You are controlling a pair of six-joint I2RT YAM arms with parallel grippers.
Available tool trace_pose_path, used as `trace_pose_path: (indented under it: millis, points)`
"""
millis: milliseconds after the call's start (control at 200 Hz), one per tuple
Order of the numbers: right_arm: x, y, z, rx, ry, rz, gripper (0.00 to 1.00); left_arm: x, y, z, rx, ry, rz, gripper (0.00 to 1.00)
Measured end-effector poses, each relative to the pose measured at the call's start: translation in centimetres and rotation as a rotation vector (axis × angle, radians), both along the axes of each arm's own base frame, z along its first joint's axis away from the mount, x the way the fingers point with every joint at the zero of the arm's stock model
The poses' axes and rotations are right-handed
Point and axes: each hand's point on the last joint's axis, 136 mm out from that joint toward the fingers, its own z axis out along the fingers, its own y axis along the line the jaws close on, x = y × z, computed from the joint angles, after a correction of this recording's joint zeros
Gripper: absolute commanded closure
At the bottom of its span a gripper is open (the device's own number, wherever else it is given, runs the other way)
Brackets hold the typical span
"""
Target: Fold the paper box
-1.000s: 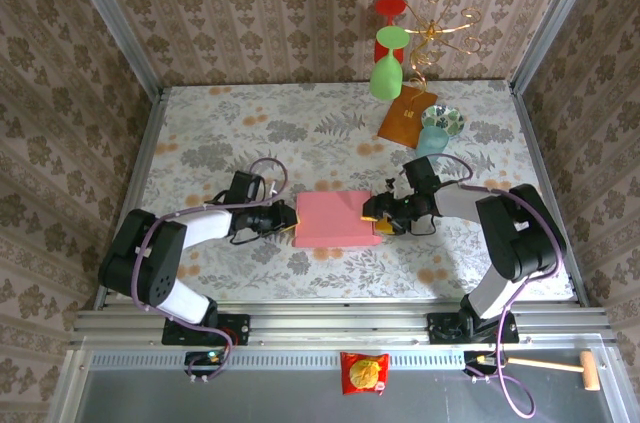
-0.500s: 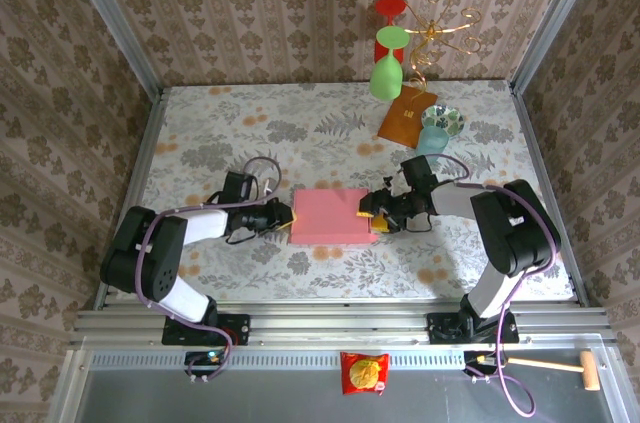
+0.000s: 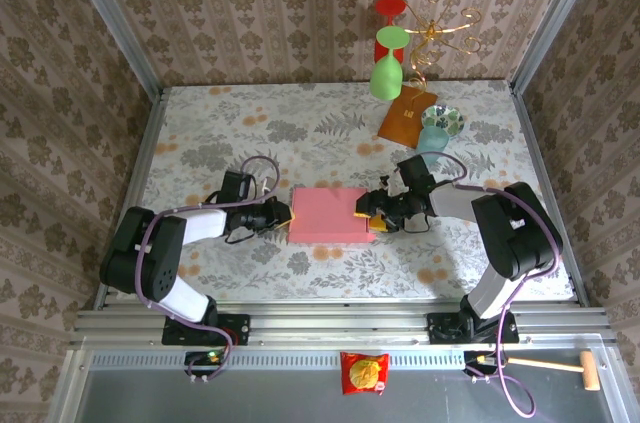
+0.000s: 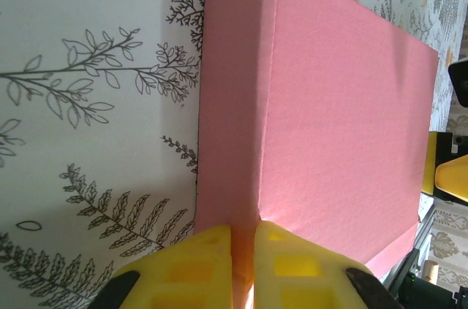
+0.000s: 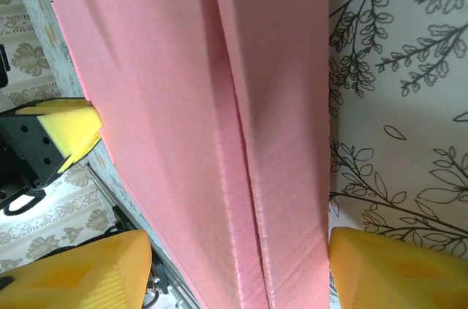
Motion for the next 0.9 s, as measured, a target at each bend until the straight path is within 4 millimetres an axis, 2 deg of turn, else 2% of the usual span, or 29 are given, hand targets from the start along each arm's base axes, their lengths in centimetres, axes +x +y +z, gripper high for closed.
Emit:
trace_pose_path:
  millis: [310,520,790,900]
  points:
    - [0.3,-0.2,0.8,0.022,-0.029,0.010,0.27,0.0,0.6,0.0,-0.016,0.011,0.011,0.89]
    - [1.0,-0.6,1.7,0.047,-0.054,0.005,0.27,0.0,0.8,0.0,-0.023,0.013,0.010,0.89]
    - [1.6,2.1,1.5,0.115,-0.036,0.046,0.34,0.0,0.7,0.0,-0.021,0.010,0.002,0.89]
    - [1.8,3.2,1.5,0.145,-0.034,0.055,0.43,0.0,0.7,0.0,-0.022,0.010,0.002,0.88]
